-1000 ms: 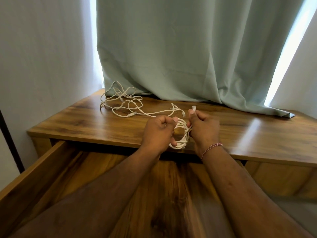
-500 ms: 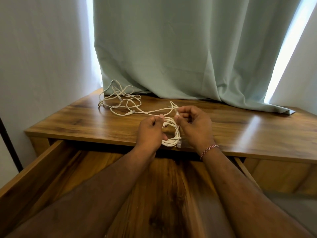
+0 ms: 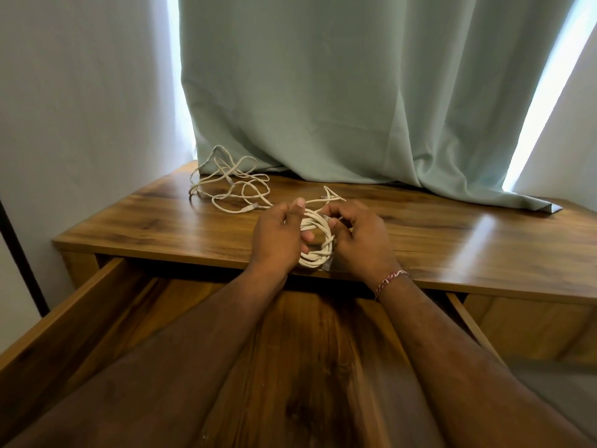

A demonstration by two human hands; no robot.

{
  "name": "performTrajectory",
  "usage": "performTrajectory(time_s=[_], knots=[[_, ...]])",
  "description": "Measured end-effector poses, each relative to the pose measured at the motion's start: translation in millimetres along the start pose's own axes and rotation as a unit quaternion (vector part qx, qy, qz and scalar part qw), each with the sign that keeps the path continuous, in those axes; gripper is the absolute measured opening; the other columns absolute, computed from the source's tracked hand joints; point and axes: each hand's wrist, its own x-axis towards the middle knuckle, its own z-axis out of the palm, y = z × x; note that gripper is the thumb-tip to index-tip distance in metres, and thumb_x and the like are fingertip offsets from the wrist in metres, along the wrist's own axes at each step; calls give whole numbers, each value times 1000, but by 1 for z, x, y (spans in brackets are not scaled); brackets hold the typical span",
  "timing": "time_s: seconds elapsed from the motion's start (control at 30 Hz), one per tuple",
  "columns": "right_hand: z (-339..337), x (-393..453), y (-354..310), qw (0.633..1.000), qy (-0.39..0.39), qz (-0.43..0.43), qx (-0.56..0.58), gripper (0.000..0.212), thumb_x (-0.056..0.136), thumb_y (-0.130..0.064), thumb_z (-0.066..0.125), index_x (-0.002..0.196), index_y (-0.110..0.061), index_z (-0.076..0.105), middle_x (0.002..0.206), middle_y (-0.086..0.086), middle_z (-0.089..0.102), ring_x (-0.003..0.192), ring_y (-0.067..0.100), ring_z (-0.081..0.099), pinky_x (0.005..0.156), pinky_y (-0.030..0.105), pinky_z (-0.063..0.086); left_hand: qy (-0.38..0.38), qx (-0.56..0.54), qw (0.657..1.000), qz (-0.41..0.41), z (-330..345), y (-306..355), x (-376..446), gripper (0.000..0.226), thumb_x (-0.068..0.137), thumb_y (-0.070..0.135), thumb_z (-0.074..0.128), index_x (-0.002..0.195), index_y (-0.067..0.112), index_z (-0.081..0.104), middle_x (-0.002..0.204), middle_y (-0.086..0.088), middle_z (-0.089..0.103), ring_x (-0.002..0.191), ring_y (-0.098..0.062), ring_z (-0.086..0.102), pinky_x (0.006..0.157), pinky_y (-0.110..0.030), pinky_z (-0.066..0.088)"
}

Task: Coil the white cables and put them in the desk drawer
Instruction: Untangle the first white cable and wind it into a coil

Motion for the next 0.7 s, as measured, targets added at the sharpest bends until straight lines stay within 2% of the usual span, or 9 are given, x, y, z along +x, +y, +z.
performTrajectory(time_s=[0.1, 0.2, 0.3, 0.4, 0.5, 0.57, 0.6, 0.7], knots=[[-2, 0, 3, 1000, -17, -3, 1, 24, 95, -5, 63, 93, -28, 68, 98, -15, 65, 91, -1, 60, 73, 3, 39, -7, 6, 1000, 11, -1, 0, -1, 38, 106, 44, 52, 94, 12, 69, 60, -1, 66, 44, -15, 57, 60, -38, 51], [-3, 3, 11, 999, -46, 10, 15, 18, 97, -7, 63, 100, -22, 72, 101, -9, 70, 92, 6, 64, 75, 12, 44, 4, 24, 1000, 14, -1, 0, -2, 42, 102, 51, 56, 88, 14, 70, 56, 2, 61, 48, -18, 60, 60, -37, 52], [-5, 4, 17, 997, -59, 23, 45, 18, 99, -8, 61, 105, -20, 74, 101, -7, 72, 89, 12, 66, 78, 24, 51, -3, -33, 999, -14, 0, -1, -2, 38, 98, 49, 63, 84, 15, 71, 52, -4, 55, 49, -19, 53, 60, -37, 50], [-9, 5, 20, 994, -69, 21, 85, 22, 99, -6, 60, 104, -21, 75, 98, -5, 75, 88, 23, 70, 80, 40, 59, -11, -62, 998, -8, -1, 1, -1, 35, 99, 41, 64, 86, 8, 69, 50, -3, 53, 44, -15, 47, 51, -30, 46], [-14, 8, 24, 988, -101, 22, 114, 23, 100, -2, 58, 108, -14, 76, 98, 5, 75, 83, 35, 70, 76, 44, 61, -16, -2, 998, 53, -4, 2, 3, 31, 99, 37, 65, 85, 9, 68, 62, -6, 64, 42, -12, 52, 42, -25, 45], [-17, 9, 27, 987, -133, 9, 93, 25, 100, -3, 58, 111, -15, 77, 101, 3, 75, 82, 24, 70, 75, 41, 59, -23, 41, 996, 71, -6, 0, 4, 33, 97, 39, 67, 85, 8, 68, 73, -11, 70, 46, -18, 59, 43, -28, 47], [-18, 10, 29, 987, -146, -4, 66, 28, 99, -4, 58, 113, -19, 77, 103, -1, 75, 88, 18, 69, 79, 38, 57, -26, 54, 996, 71, -6, -2, 4, 34, 96, 40, 68, 85, 8, 68, 74, -11, 71, 46, -19, 59, 43, -28, 48], [-20, 11, 28, 983, -177, -40, -7, 35, 97, -5, 61, 118, -30, 76, 110, -6, 73, 104, 13, 66, 93, 33, 52, -31, 78, 994, 72, -5, -4, 4, 35, 95, 41, 70, 83, 8, 67, 65, -4, 66, 39, -14, 54, 42, -25, 43]])
